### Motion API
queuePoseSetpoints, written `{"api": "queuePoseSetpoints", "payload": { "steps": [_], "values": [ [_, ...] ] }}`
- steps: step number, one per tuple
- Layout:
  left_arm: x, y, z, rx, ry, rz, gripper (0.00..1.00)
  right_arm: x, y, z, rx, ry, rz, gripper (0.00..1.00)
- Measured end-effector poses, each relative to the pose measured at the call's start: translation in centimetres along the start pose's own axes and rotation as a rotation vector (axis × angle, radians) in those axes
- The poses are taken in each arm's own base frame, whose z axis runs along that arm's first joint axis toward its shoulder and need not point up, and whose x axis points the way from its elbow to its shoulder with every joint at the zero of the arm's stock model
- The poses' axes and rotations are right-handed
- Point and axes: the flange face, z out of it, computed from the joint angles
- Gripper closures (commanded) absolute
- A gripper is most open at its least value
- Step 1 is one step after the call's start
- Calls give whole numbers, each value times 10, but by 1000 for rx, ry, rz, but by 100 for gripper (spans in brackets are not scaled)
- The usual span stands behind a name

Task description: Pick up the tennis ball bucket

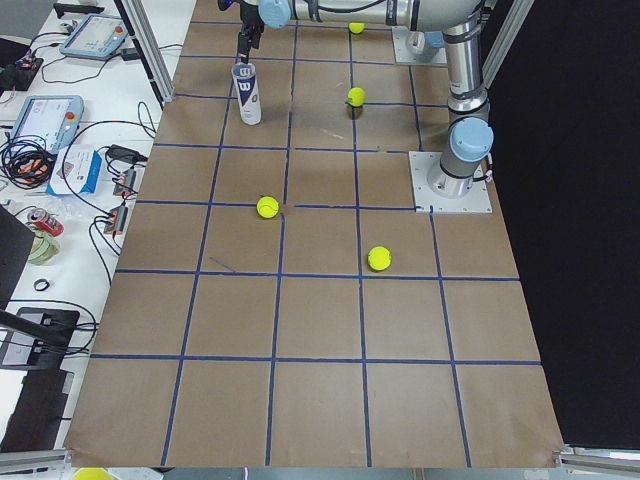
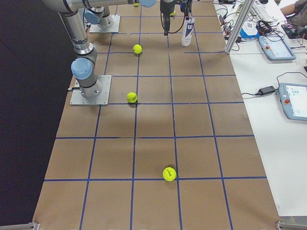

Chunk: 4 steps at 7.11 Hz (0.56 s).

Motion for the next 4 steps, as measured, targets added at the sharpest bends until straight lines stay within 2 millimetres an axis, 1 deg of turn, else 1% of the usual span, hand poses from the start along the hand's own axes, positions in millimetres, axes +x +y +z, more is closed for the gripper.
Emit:
{"api": "queuePoseSetpoints", "payload": {
  "steps": [1,3,4],
  "values": [
    [-19,19,-20,-56,1,-39,3,0,0,0,0,0,0,0],
    [-73,65,-55,-150,19,-152,3,0,0,0,1,-1,1,0],
    [-90,86,-63,-178,61,-223,3,0,0,-1,2,-1,1,0]
  ]
}}
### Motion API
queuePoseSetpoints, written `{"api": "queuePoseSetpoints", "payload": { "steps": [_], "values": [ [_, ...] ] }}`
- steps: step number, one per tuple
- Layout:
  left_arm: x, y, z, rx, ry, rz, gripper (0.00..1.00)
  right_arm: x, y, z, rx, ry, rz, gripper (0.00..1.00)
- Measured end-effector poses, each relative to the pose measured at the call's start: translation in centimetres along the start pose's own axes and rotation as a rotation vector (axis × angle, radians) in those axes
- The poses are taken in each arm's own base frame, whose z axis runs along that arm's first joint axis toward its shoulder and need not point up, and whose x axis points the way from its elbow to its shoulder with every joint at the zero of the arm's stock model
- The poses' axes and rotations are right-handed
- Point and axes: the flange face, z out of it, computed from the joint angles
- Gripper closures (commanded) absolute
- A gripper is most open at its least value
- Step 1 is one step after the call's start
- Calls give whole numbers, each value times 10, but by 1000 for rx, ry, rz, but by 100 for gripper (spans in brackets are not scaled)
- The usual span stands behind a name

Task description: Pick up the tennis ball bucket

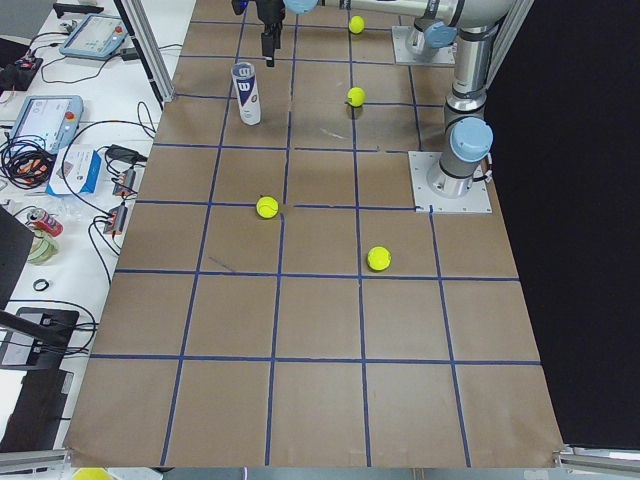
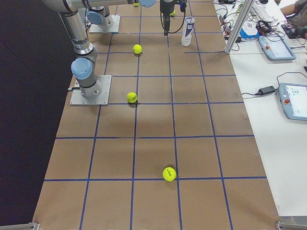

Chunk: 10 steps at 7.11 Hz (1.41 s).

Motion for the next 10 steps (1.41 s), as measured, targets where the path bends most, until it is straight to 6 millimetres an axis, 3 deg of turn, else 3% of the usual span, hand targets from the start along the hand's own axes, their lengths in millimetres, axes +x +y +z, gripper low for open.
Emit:
{"api": "queuePoseSetpoints", "payload": {
  "steps": [2,5,10],
  "values": [
    [-16,28,5,-1,52,-64,0,0,0,0,1,0,1,0],
    [-19,43,20,122,55,-68,0,-1,1,-1,1,-1,2,0],
    [-26,44,14,102,12,-69,0,-2,1,0,-1,-1,0,0]
  ]
}}
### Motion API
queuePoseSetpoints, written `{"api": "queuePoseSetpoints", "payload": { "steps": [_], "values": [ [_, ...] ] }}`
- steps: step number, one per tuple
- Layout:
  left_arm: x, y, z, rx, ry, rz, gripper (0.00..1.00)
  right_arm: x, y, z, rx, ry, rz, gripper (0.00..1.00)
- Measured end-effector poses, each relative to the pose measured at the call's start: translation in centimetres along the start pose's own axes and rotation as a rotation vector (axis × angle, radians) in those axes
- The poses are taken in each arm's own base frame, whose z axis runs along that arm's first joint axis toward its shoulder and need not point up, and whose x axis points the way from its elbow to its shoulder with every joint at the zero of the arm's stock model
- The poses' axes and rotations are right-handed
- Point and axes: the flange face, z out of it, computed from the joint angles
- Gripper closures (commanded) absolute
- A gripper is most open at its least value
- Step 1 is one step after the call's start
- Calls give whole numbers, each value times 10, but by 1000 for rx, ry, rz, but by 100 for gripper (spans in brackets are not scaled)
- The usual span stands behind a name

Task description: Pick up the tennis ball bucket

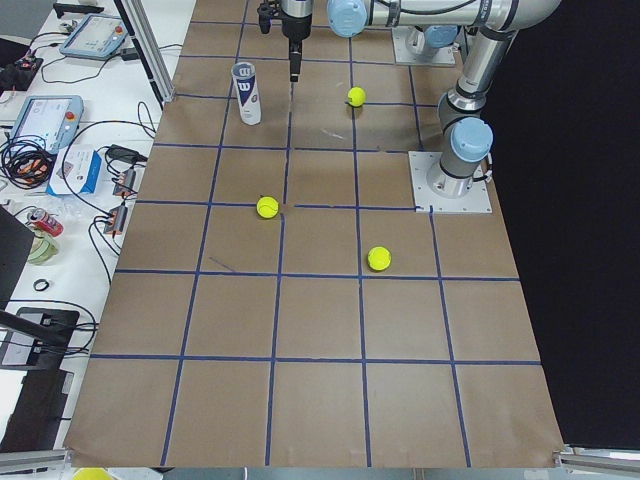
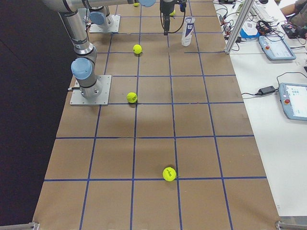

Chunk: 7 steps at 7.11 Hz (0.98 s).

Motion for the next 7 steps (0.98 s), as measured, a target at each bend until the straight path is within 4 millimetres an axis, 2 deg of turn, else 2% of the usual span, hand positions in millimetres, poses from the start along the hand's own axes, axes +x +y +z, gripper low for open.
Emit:
{"api": "queuePoseSetpoints", "payload": {
  "steps": [3,7],
  "values": [
    [-2,1,-12,-48,-5,-2,0,1,-1,0,2,0,4,0],
    [-9,-2,-14,-52,-4,-17,0,2,-2,-1,10,0,7,0]
  ]
}}
